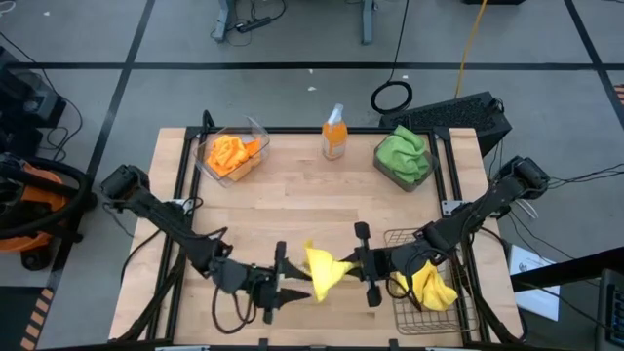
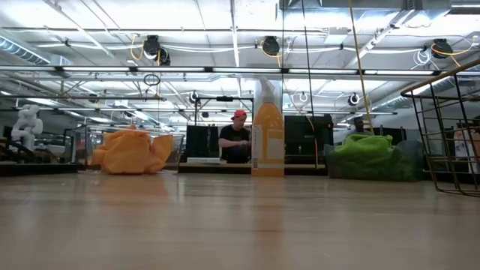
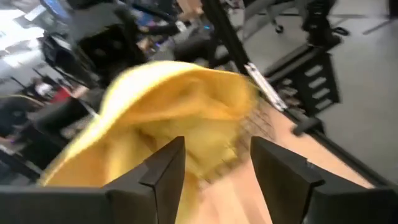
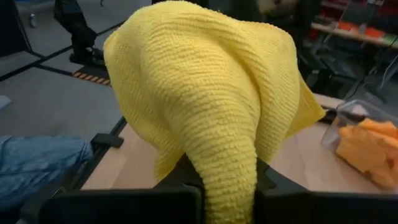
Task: Sort microfiber towel by color & place in baskets
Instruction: Put the yellow microfiber cloth into the wire basket
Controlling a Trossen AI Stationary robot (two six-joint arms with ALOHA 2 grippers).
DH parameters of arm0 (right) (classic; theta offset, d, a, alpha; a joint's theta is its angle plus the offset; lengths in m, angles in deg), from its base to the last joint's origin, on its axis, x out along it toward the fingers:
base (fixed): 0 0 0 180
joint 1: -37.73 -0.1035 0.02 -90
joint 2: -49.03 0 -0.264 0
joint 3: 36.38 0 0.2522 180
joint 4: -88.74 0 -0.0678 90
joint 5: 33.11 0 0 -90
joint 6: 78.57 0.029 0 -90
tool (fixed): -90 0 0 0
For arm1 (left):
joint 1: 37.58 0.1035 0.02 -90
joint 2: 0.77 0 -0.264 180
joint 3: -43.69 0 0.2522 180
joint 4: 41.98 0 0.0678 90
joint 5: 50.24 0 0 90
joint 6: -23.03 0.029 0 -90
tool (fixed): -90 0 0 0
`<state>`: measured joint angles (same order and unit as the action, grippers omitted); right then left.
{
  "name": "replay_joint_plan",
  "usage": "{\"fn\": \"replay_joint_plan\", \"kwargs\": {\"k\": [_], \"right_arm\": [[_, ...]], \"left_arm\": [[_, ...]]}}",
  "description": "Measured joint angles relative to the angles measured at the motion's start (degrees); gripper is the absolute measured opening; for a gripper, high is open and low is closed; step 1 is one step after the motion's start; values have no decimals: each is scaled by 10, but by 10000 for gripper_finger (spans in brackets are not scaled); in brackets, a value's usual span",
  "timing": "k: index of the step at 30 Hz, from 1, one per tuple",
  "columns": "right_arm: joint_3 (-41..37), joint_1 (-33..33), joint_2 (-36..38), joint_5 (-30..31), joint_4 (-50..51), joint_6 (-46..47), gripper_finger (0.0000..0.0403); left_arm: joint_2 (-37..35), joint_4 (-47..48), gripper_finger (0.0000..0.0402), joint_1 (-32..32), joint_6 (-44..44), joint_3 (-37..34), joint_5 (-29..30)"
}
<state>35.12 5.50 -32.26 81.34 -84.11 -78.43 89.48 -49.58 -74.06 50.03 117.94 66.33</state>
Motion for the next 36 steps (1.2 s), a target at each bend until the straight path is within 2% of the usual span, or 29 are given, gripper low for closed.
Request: {"fn": "replay_joint_plan", "kwargs": {"k": [4,9,13,18,22,25,30,36], "right_arm": [[0,-2,38,-4,62,43,30],[0,-9,105,-6,196,142,36],[0,-23,167,-24,361,280,32],[0,-59,224,-106,606,461,36],[0,-108,235,-109,753,596,37],[0,-144,229,-104,787,648,37],[0,-184,203,-59,787,682,39],[-50,-198,158,-57,719,682,40]], "left_arm": [[-21,69,192,-19,-43,0,26],[-30,138,192,-36,-94,0,91],[-30,178,191,-43,-142,0,109],[-29,183,191,-43,-158,0,110],[-29,179,191,-41,-160,0,110],[-29,178,191,-40,-162,0,111],[-29,177,191,-40,-162,0,112],[-29,176,191,-40,-162,0,112]]}}
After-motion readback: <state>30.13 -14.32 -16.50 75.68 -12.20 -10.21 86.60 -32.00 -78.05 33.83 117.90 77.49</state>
